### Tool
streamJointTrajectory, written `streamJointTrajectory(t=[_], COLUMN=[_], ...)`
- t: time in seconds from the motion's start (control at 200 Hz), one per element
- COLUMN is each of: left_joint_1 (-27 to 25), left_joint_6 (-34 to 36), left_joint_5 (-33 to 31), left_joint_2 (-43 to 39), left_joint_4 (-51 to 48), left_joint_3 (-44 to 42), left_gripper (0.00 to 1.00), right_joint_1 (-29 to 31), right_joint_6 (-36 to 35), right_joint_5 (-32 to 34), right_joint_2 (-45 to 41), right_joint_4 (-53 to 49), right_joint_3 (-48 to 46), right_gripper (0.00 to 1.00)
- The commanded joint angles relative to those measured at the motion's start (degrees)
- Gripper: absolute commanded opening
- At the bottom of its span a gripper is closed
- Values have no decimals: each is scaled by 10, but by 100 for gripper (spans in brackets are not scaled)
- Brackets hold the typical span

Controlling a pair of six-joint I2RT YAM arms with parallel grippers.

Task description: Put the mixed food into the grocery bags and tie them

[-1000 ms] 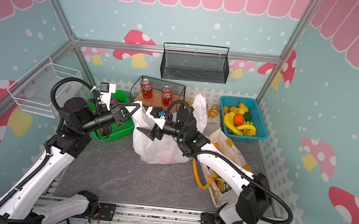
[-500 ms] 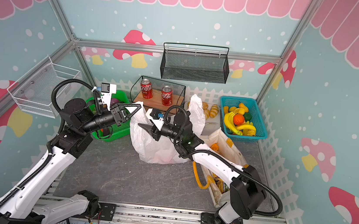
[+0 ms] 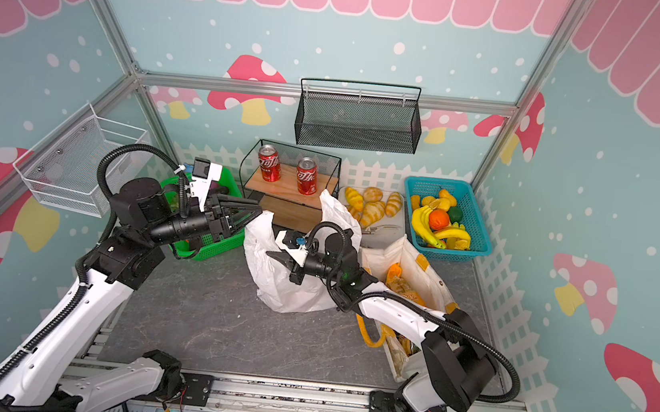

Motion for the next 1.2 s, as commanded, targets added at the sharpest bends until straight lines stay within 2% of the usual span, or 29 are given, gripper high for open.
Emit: streamJointTrajectory(t=[0.0, 0.175, 0.325, 0.425, 0.455, 0.51, 0.535, 0.565, 0.61, 0.645, 0.665, 0.685, 0.715, 0.866, 1.196], left_joint_1=[3, 3, -4, -15, -17, -20, -21, -23, -28, -35, -39, -42, -48, -60, -81], left_joint_6=[86, 148, 180, 185, 185, 178, 170, 156, 125, 101, 89, 79, 68, 24, -7], left_joint_5=[28, 27, 23, 23, 23, 18, 13, 6, -9, -25, -35, -47, -59, -71, -84], left_joint_2=[-4, -26, -12, 1, 3, 6, 8, 9, 9, 7, 5, 3, -2, -12, -10], left_joint_4=[-61, -81, -97, -99, -99, -99, -97, -91, -73, -57, -49, -41, -31, 7, 25], left_joint_3=[19, 15, 13, 10, 12, 17, 20, 22, 20, 13, 9, 4, -3, -18, -32], left_gripper=[50, 65, 67, 56, 49, 32, 24, 16, 6, 0, 0, 0, 0, 0, 0], right_joint_1=[-2, -3, -3, -3, -3, -3, -3, -3, -3, -2, 0, 1, 4, 50, 145], right_joint_6=[-21, -19, -18, -16, -16, -16, -15, -10, 2, 12, 19, 29, 45, 78, 77], right_joint_5=[-10, -16, -25, -24, -23, -15, -8, 8, 38, 63, 77, 89, 105, 198, 427], right_joint_2=[-12, -15, -15, -16, -18, -21, -23, -27, -39, -52, -59, -68, -79, -100, -17], right_joint_4=[-19, -26, -29, -35, -38, -42, -46, -51, -57, -54, -48, -38, -17, 51, 123], right_joint_3=[11, 17, 22, 27, 29, 28, 27, 25, 17, 6, -3, -12, -27, -63, 26], right_gripper=[0, 0, 0, 0, 0, 0, 6, 18, 37, 48, 56, 68, 75, 84, 88])
